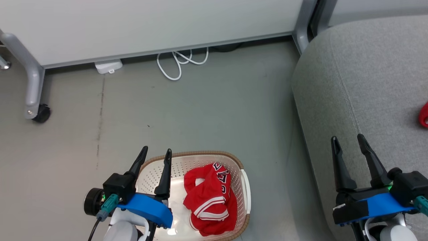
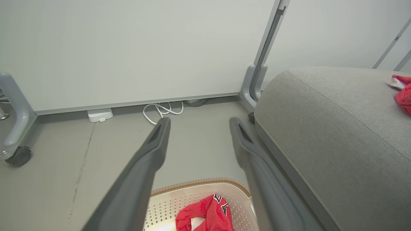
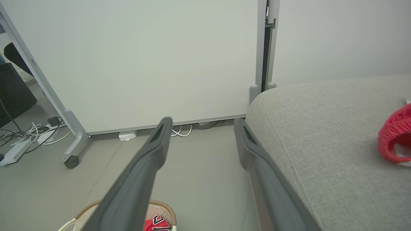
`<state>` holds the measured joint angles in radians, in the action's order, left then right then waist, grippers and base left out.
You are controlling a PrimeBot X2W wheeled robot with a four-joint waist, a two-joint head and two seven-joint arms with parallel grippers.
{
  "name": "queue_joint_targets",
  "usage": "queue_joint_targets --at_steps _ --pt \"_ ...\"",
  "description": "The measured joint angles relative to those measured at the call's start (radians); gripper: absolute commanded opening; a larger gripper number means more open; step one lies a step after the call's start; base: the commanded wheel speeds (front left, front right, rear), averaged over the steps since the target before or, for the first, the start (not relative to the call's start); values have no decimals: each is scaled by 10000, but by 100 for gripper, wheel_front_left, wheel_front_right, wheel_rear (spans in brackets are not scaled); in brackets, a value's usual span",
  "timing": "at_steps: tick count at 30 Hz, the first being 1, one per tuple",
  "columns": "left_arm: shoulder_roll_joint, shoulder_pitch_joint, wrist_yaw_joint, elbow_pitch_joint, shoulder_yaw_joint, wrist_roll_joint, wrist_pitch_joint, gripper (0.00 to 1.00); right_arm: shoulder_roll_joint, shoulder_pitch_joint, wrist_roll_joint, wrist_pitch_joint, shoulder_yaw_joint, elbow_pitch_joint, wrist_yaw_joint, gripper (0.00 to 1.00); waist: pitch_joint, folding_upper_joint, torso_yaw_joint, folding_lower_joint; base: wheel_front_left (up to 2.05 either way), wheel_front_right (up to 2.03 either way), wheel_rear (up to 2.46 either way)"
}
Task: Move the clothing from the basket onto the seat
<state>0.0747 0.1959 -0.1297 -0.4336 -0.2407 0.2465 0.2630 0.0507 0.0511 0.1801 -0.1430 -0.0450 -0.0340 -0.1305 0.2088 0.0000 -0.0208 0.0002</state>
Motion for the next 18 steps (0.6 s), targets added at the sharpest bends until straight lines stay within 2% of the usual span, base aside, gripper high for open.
queue_joint_targets --at_steps 18 --pt "548 2162 -2 -2633 -1526 280 -2 100 4 1417 520 -706 857 274 0 100 3082 0 -1339 0 0 0 0"
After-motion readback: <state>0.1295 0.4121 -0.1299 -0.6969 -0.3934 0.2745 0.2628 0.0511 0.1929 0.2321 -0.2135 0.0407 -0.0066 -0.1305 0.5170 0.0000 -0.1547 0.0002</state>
